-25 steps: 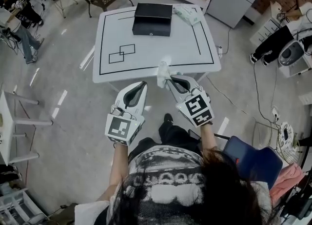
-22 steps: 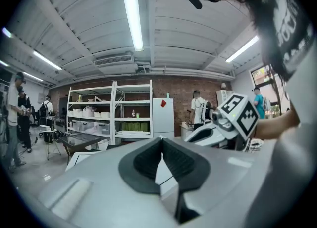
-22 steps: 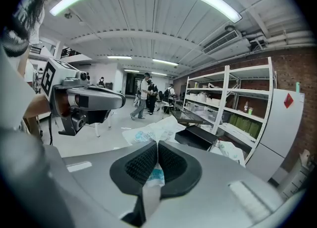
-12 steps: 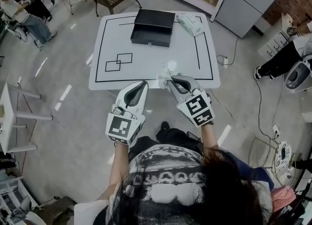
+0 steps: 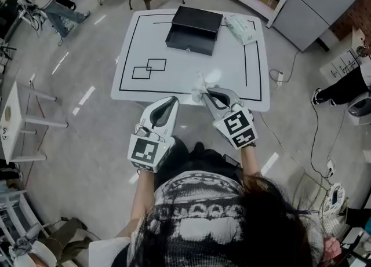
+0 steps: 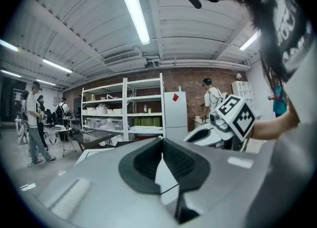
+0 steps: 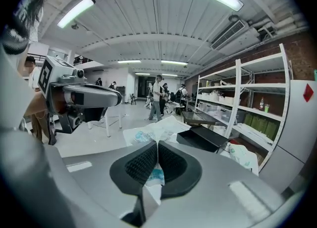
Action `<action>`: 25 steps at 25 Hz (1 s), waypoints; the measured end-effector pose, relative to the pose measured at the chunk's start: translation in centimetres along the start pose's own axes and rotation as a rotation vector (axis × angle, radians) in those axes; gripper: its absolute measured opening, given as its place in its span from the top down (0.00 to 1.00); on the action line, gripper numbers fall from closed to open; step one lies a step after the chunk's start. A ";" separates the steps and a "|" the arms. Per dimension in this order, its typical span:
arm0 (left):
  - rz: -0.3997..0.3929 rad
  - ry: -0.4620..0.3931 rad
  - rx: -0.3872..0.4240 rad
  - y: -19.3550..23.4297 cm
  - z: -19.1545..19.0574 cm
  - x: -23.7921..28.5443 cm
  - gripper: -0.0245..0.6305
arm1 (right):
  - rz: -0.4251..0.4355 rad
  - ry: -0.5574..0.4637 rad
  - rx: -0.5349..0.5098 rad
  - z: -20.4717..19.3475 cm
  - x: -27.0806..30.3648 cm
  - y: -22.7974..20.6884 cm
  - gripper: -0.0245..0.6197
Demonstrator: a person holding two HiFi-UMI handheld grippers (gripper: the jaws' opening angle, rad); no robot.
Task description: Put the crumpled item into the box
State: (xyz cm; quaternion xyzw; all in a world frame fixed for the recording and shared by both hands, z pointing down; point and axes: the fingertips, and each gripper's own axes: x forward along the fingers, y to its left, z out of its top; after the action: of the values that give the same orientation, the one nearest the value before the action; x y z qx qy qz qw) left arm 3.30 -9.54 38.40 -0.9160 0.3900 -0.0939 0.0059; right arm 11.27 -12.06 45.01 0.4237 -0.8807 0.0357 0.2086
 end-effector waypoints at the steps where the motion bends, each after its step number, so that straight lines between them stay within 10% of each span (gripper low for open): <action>1: 0.003 0.003 -0.002 0.1 -0.1 0.1 0.96 | 0.005 0.002 0.001 -0.1 0.2 0.0 0.94; 25: -0.063 -0.006 -0.003 11.6 0.5 10.5 0.96 | -0.035 0.076 -0.020 2.7 12.3 -8.8 0.94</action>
State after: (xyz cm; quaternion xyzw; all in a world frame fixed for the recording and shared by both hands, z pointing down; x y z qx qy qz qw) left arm 2.22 -25.11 38.68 -0.9281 0.3611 -0.0909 0.0025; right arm 10.30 -27.33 46.48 0.4352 -0.8650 0.0396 0.2466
